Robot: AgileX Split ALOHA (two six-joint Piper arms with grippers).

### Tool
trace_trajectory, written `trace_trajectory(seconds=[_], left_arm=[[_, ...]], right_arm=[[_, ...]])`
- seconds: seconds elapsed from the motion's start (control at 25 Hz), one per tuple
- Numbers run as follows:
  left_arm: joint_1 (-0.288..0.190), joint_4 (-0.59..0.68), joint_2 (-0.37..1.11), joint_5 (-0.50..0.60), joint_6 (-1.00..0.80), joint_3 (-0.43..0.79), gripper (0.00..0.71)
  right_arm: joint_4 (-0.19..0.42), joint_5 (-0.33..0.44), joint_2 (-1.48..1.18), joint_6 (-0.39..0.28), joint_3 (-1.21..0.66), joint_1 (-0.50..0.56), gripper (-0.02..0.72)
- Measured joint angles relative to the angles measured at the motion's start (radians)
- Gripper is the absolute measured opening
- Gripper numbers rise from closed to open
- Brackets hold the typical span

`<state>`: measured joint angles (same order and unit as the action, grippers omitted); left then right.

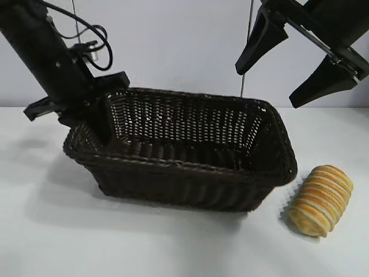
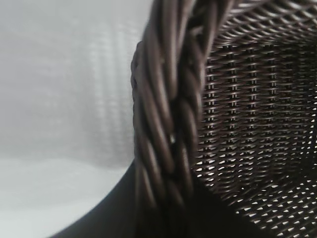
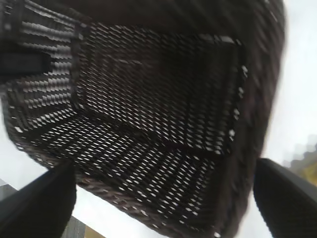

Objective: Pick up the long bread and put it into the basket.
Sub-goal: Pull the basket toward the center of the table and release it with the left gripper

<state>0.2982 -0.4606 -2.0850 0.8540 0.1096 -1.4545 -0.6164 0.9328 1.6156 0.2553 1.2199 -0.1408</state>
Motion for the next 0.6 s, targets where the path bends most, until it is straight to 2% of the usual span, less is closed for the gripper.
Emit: trace_trajectory(seconds=[0.08, 0.16, 0.2, 0.28, 0.4, 0.48, 0.6], left_arm=[[0.000, -0.003, 0.000, -0.009, -0.011, 0.000, 0.103], [0.000, -0.009, 0.000, -0.013, -0.013, 0.000, 0.168], [0.000, -0.014, 0.000, -0.015, -0.014, 0.000, 0.222], [0.000, -0.020, 0.000, -0.015, -0.015, 0.000, 0.387], [0.000, -0.025, 0.001, -0.012, -0.016, 0.000, 0.587], [-0.003, -0.023, 0.012, -0.009, -0.018, 0.000, 0.638], [-0.003, 0.024, 0.053, 0.007, -0.049, -0.020, 0.667]], right_arm=[[0.000, 0.000, 0.000, 0.000, 0.000, 0.000, 0.695], [0.000, 0.000, 0.000, 0.000, 0.000, 0.000, 0.695], [0.000, 0.000, 0.000, 0.000, 0.000, 0.000, 0.695], [0.000, 0.000, 0.000, 0.000, 0.000, 0.000, 0.695], [0.000, 0.000, 0.000, -0.003, 0.000, 0.000, 0.695], [0.000, 0.000, 0.000, -0.010, 0.000, 0.000, 0.695], [0.000, 0.000, 0.000, -0.018, 0.000, 0.000, 0.695]])
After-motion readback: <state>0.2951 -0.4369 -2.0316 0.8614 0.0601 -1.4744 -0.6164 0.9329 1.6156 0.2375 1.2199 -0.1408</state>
